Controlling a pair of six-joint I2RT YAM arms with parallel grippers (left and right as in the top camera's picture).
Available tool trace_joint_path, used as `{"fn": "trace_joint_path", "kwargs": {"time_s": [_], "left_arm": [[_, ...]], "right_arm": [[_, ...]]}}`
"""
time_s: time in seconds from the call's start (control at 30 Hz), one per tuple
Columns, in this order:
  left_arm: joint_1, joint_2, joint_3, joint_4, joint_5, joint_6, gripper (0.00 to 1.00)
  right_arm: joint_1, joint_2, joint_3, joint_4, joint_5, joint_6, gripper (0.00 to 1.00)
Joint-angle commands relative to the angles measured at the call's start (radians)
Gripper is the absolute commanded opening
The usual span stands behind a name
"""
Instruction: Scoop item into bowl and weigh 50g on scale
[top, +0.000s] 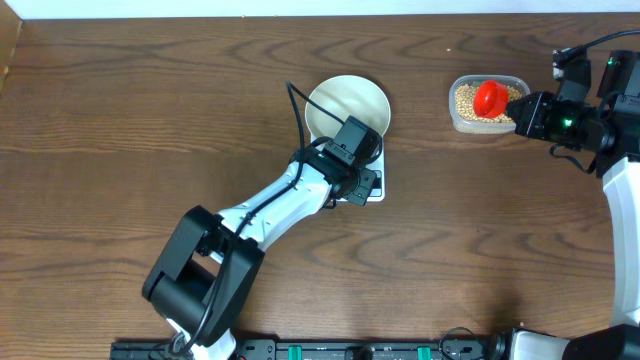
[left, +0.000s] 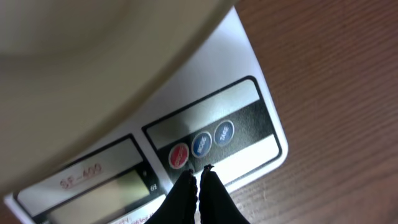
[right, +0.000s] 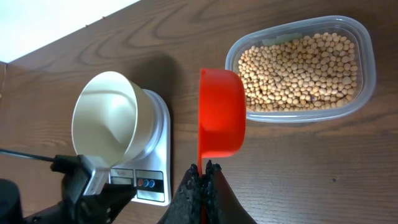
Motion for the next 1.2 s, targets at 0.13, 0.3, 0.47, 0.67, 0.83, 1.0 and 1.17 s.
{"fn": "trace_joint_path", "kwargs": {"time_s": [0.13, 0.3, 0.47, 0.67, 0.83, 1.0, 1.17], "left_arm": [[0.000, 0.055, -0.006, 0.025, -0.073, 0.036, 0.08], [0.000, 0.060, -0.006, 0.050, -0.079, 0.036, 0.08], [0.000, 0.072, -0.006, 0.074, -0.079, 0.036, 0.07], [0.000, 0.097, -0.006, 0.074, -0.091, 0.036, 0.08], [0.000, 0.097, -0.006, 0.043, -0.090, 0.036, 0.08], [0.000, 0.097, -0.008, 0.029, -0.090, 0.036, 0.07], [0.000, 0.098, -0.008, 0.029, -0.090, 0.036, 0.07]], "right_arm": [[-0.008, -0.016, 0.020, -0.004, 0.000, -0.017, 0.01], [-0.008, -0.016, 0.020, -0.003, 0.000, -0.017, 0.01], [-0.008, -0.016, 0.020, -0.003, 0.001, -0.017, 0.01], [-0.008, -0.016, 0.020, -0.003, 0.001, -0.017, 0.01], [-0.008, -0.016, 0.020, -0.003, 0.006, -0.017, 0.01], [-0.008, -0.016, 0.020, -0.004, 0.016, -0.017, 0.01], [-0.008, -0.016, 0.020, -0.005, 0.016, -0.017, 0.01]]}}
